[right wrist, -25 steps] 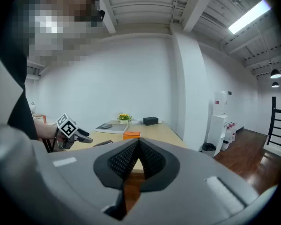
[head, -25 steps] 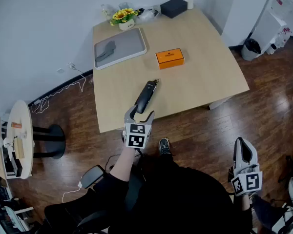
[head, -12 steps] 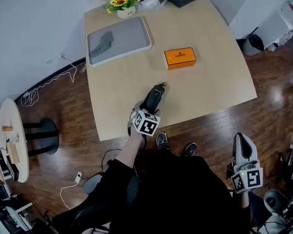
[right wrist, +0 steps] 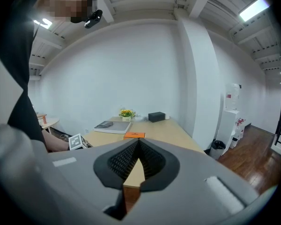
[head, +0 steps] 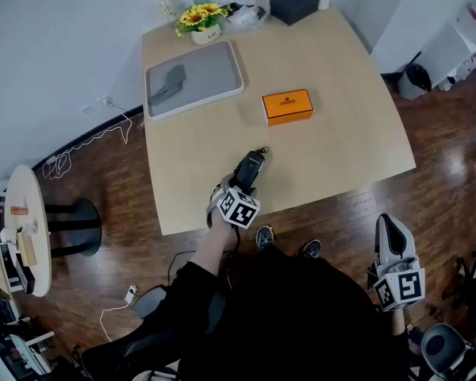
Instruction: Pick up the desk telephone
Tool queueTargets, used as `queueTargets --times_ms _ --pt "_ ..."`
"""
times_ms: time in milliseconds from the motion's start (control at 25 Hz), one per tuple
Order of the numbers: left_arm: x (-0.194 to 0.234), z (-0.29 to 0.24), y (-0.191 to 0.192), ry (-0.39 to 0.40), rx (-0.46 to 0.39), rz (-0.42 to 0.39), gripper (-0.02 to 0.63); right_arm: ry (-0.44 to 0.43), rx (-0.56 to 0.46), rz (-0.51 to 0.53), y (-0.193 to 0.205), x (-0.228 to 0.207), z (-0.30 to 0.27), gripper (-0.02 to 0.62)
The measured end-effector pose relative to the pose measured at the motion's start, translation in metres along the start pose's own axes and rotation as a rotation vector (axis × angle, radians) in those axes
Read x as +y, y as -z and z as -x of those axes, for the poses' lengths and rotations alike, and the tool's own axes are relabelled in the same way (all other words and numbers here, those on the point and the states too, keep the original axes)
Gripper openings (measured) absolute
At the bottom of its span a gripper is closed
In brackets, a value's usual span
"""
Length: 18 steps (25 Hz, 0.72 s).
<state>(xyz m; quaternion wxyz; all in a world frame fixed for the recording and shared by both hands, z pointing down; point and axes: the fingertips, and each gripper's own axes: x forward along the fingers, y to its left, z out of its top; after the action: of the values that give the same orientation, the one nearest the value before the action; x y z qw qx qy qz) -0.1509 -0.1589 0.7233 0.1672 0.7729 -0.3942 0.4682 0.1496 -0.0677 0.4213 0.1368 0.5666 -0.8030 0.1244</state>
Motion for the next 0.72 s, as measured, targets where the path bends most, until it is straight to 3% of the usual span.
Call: queueTargets --times_ms 200,320,560,720 --pt "-0.001 -0.007 -0.001 0.064 0.003 -0.023 0.293 -0.002 0.029 -0.050 0.021 -0.007 0.007 0.000" --pt "0.001 -0.007 -0.002 0.054 -0.005 -0.015 0.284 -0.013 0.036 -0.067 0.029 -0.006 0.009 0.000" --pt "0.001 0.013 -0.006 0.036 -0.053 0.154 0.267 -0.021 0.009 -0.080 0.029 -0.009 0.017 0.000" --pt "-0.005 0.061 -0.037 0.024 -0.183 0.197 0.265 -0.040 -0.001 -0.097 0.032 -0.011 0.014 0.000"
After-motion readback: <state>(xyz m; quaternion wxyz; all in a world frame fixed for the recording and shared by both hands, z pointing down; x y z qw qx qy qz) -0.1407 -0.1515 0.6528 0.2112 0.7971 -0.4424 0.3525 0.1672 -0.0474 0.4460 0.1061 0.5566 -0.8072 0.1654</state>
